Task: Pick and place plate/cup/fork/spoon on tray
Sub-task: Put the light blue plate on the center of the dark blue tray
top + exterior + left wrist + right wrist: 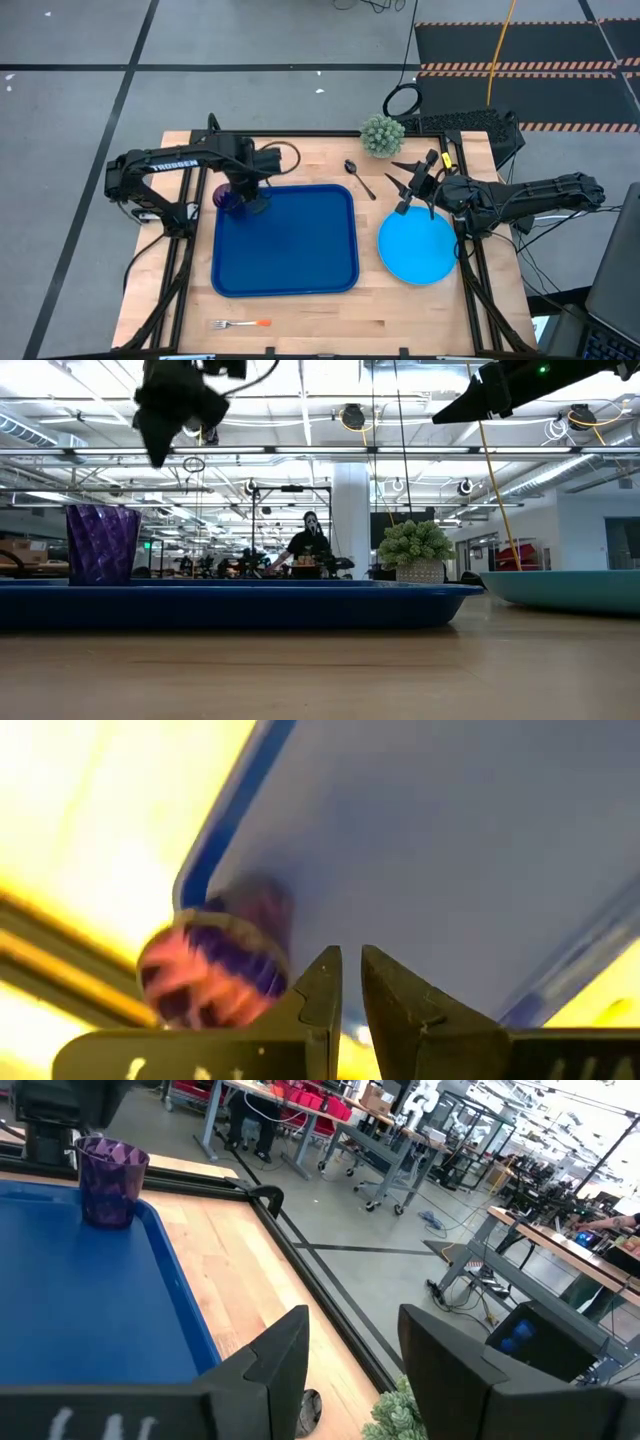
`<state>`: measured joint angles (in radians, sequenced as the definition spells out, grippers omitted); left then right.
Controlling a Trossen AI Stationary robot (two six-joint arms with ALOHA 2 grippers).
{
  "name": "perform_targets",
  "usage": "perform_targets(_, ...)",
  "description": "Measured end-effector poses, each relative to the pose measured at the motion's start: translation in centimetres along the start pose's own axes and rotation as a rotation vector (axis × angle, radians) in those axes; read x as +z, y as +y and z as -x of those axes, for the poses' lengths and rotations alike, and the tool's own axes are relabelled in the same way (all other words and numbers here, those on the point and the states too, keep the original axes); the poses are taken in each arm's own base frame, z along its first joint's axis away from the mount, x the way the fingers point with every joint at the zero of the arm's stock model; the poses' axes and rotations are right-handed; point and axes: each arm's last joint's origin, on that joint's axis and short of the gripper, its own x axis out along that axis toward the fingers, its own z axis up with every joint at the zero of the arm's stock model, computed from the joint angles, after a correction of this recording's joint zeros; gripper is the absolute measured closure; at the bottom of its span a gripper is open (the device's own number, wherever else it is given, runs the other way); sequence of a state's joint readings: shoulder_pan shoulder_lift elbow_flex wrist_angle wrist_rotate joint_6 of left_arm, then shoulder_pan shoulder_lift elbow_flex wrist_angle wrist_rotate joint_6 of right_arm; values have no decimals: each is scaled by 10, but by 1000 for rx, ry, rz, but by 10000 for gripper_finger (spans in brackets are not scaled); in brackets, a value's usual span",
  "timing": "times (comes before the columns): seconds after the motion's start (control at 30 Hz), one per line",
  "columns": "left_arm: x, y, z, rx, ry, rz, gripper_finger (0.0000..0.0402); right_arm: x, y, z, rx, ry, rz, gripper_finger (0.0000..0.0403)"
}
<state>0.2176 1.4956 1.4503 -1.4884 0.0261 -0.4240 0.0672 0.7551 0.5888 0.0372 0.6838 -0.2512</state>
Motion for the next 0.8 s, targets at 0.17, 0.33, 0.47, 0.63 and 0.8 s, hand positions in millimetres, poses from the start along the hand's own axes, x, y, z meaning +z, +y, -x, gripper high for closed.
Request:
perform_targets(0.17,24,-18,16,-100,-321,-79,357,0,0,0,0,0,0,252)
perform_targets(0.33,48,-49,1,-267,-490,-305,357,-2,0,1,4,15,13,252)
perform_targets(0.47,57,-69,-10,-291,-556,-408,357,-3,-3,2,-76,38,14,252)
perform_targets(0.63,54,-83,-25,-146,-550,-433,357,-9,-6,0,-114,88,-28,252)
perform_targets(0.8,49,-88,-30,8,-584,-455,357,-24,-8,-12,-14,169,-137,252)
